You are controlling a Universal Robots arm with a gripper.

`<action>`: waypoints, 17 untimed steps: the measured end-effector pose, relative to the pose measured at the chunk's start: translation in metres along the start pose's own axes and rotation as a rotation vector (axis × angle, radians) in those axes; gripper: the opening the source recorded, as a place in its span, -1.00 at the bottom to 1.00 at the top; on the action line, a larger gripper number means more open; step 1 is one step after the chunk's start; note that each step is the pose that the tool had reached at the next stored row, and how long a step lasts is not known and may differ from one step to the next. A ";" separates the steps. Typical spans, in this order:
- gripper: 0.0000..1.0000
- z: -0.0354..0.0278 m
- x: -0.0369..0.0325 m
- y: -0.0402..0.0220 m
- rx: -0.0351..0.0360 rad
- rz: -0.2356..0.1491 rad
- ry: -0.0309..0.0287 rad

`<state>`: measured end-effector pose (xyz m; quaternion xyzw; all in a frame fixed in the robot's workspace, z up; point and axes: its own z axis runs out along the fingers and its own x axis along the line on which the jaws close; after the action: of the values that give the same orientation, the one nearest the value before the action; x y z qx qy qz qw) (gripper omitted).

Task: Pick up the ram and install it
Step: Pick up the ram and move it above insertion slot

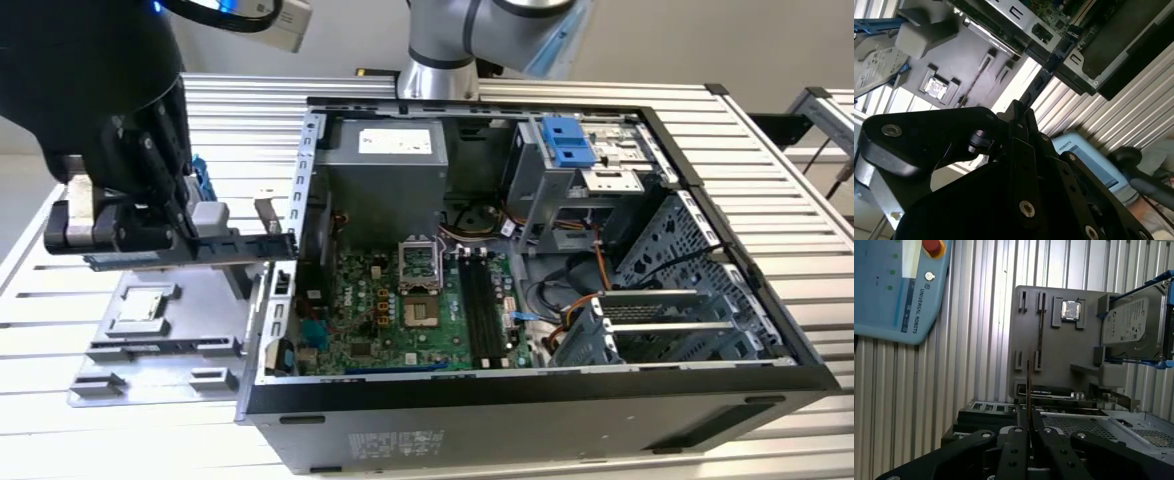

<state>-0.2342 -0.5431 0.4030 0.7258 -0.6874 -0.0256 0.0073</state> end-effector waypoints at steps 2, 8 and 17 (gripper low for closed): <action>-1.00 -0.0002 0.0003 -0.0052 -0.0001 0.000 0.0001; -1.00 -0.0010 0.0012 -0.0216 -0.0005 0.000 0.0007; -1.00 -0.0021 0.0024 -0.0447 -0.0011 0.000 0.0015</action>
<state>-0.1893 -0.5432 0.4030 0.7258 -0.6874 -0.0254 0.0082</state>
